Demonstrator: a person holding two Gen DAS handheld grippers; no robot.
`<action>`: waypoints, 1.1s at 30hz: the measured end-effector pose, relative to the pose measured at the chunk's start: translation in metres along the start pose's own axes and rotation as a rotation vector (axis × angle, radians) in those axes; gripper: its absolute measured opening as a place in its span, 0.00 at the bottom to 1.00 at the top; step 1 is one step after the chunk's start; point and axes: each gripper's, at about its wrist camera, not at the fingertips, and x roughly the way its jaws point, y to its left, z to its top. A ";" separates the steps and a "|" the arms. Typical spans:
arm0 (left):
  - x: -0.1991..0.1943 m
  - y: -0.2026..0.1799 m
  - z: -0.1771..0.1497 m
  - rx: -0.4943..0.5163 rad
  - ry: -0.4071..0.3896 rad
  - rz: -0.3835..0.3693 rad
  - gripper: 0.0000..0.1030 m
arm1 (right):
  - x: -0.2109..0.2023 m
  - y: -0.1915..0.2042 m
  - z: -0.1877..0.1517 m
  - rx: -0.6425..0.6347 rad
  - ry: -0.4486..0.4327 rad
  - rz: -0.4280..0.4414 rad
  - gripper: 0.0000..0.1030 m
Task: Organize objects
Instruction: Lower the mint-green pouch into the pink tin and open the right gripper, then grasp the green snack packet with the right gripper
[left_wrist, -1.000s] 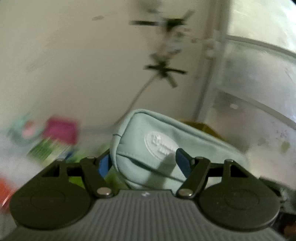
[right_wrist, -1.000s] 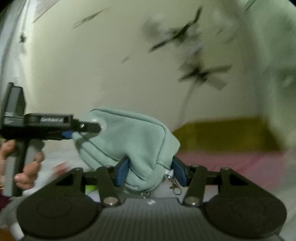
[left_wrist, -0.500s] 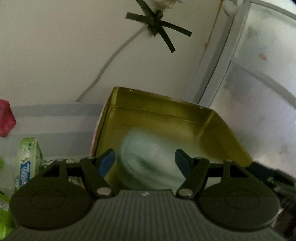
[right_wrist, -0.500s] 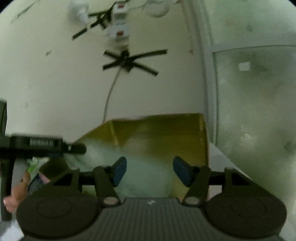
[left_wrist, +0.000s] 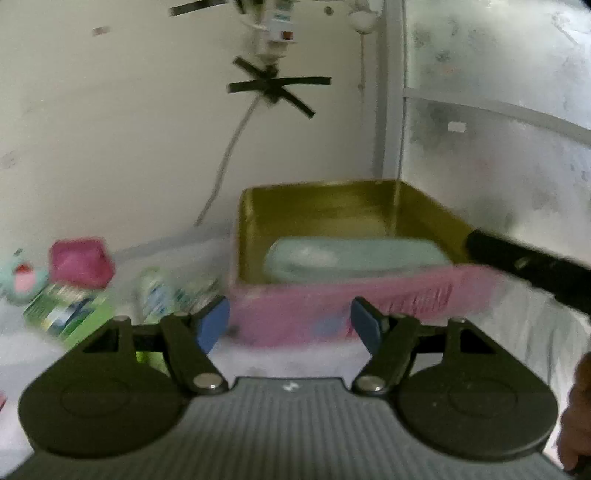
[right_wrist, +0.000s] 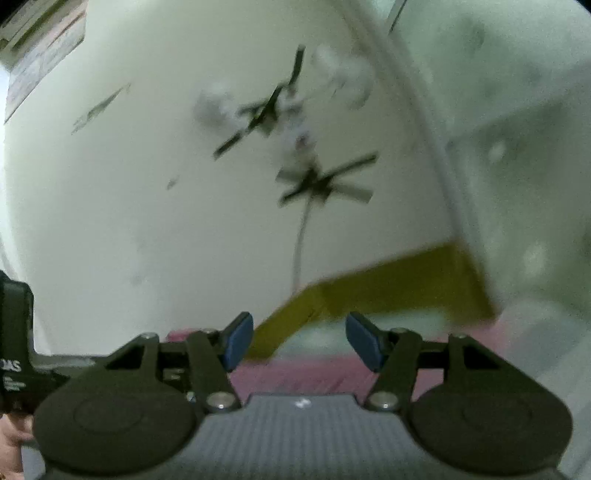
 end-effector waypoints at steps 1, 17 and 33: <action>-0.005 0.008 -0.007 -0.006 0.003 0.020 0.73 | 0.004 0.007 -0.008 0.002 0.042 0.021 0.57; -0.054 0.192 -0.107 -0.348 0.075 0.350 0.73 | 0.095 0.168 -0.065 -0.262 0.417 0.235 0.58; -0.062 0.218 -0.125 -0.525 -0.035 0.243 0.72 | 0.105 0.191 -0.105 -0.445 0.507 0.227 0.07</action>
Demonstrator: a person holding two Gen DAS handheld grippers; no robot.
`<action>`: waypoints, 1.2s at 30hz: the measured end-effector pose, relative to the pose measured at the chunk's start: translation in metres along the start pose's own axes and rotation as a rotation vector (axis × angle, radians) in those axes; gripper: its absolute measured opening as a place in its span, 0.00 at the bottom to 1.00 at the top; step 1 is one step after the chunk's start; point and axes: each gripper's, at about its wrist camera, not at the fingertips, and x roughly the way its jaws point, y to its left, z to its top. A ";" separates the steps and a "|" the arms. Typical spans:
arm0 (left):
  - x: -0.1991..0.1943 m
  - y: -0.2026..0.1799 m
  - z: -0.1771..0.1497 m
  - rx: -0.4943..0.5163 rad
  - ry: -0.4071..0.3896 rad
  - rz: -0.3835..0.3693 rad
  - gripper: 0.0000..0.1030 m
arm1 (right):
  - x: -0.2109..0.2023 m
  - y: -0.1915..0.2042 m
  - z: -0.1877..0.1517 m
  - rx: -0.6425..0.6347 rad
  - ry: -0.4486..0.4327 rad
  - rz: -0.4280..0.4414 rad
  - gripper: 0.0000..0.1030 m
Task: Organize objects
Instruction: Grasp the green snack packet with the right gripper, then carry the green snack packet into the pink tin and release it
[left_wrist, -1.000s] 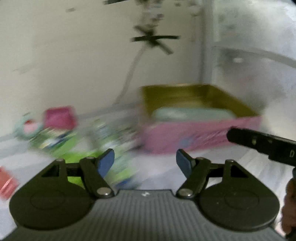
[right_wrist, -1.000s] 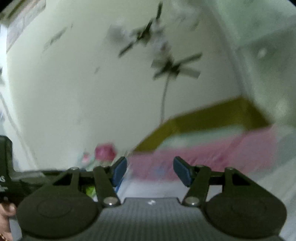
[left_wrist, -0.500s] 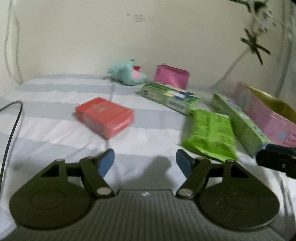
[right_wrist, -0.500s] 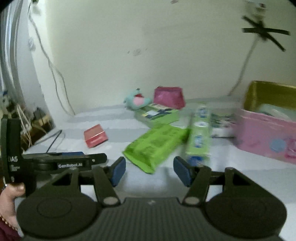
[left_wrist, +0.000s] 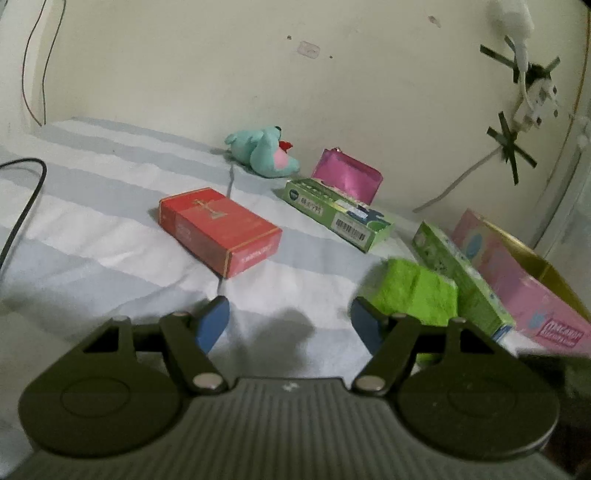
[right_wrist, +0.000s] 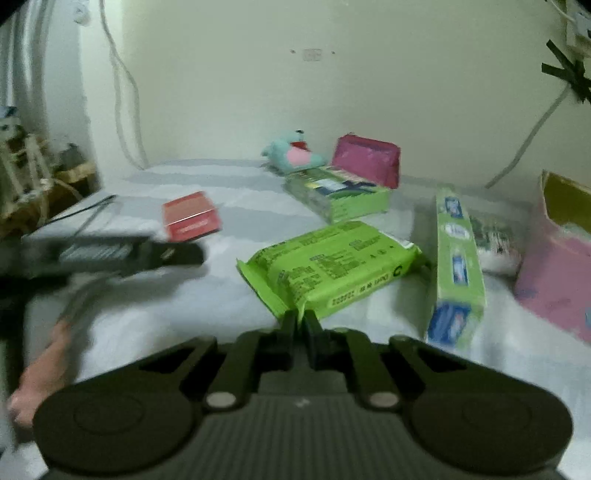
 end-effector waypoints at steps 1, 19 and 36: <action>-0.001 0.001 -0.001 -0.007 -0.001 -0.004 0.73 | -0.008 0.000 -0.004 0.000 -0.001 0.012 0.07; -0.021 -0.080 -0.012 0.078 0.286 -0.286 0.78 | -0.131 -0.051 -0.068 0.060 -0.092 0.019 0.66; -0.019 -0.172 0.012 0.226 0.261 -0.390 0.62 | -0.116 -0.051 -0.035 -0.048 -0.266 -0.075 0.54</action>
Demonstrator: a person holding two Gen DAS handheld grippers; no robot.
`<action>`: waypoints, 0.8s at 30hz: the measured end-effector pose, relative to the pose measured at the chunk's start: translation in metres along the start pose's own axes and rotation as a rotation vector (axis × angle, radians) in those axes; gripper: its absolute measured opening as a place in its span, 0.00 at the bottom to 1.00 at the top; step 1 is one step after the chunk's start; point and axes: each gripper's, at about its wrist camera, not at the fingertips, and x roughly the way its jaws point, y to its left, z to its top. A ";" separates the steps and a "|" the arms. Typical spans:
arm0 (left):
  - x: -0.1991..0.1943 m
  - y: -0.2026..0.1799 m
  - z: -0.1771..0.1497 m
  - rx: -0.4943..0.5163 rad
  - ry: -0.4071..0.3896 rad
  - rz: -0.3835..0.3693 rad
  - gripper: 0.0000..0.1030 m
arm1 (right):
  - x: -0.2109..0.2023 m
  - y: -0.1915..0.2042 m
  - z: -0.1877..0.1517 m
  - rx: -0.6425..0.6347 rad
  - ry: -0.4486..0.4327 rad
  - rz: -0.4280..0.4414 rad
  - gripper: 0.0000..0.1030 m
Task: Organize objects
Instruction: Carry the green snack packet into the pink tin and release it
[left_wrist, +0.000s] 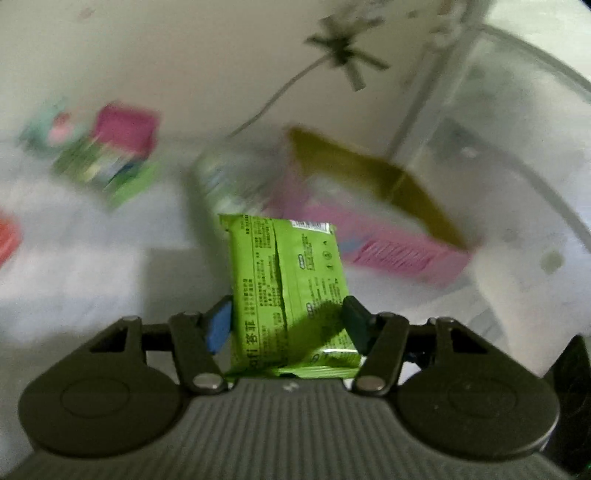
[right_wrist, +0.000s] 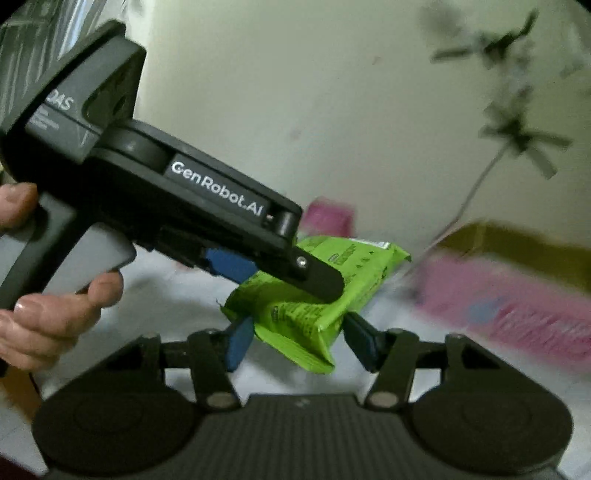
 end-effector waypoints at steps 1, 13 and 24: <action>0.006 -0.011 0.010 0.025 -0.014 -0.015 0.62 | -0.005 -0.008 0.005 -0.004 -0.029 -0.036 0.54; 0.127 -0.091 0.080 0.181 -0.076 -0.046 0.65 | 0.032 -0.141 0.038 0.143 -0.044 -0.266 0.58; 0.113 -0.052 0.071 0.115 -0.099 0.139 0.73 | 0.026 -0.138 0.025 0.235 -0.097 -0.383 0.68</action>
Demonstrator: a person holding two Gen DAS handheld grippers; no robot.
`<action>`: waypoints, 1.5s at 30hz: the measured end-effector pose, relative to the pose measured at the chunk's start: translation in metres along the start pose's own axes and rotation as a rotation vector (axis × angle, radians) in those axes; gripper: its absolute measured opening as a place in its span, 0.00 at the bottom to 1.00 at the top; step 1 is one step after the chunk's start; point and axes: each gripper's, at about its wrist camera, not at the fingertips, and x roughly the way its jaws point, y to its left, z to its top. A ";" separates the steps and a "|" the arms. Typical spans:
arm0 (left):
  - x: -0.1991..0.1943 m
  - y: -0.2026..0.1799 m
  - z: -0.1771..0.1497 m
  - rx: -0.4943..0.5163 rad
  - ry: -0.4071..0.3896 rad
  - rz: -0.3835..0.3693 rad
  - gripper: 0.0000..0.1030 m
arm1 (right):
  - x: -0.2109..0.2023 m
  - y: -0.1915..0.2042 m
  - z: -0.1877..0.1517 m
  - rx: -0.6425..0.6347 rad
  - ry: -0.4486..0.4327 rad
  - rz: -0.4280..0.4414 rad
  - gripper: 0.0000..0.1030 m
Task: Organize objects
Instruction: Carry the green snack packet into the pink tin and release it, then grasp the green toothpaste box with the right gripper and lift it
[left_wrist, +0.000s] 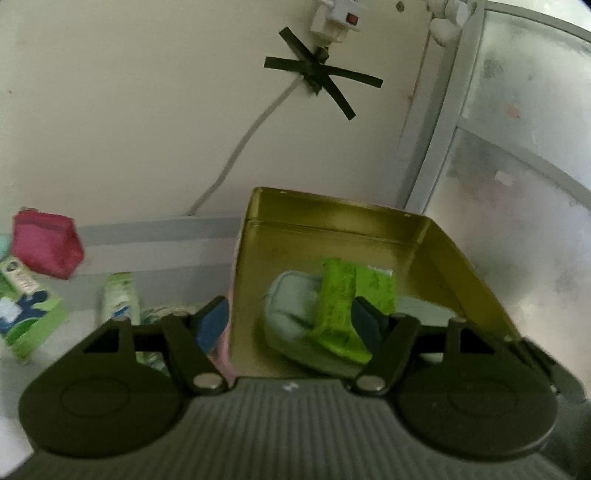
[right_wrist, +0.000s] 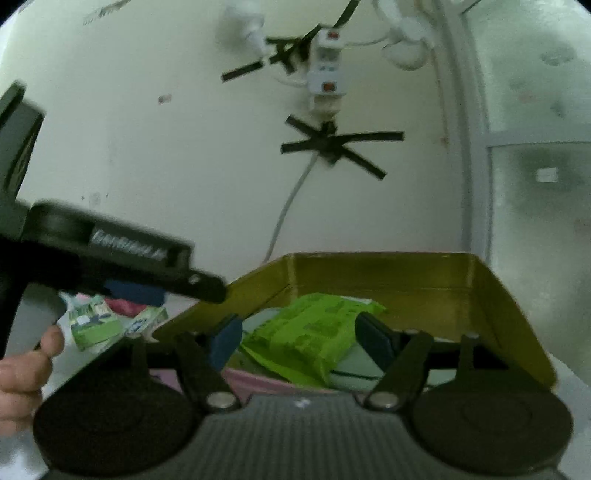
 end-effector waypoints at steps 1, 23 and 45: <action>-0.003 -0.001 -0.003 0.011 0.000 0.008 0.73 | -0.004 0.000 -0.001 0.021 -0.008 0.000 0.68; -0.089 0.181 -0.096 -0.240 -0.031 0.342 0.74 | 0.037 0.148 -0.032 -0.051 0.259 0.255 0.65; -0.059 0.092 -0.088 -0.364 0.184 -0.070 0.95 | -0.021 0.038 -0.105 0.707 0.494 0.642 0.30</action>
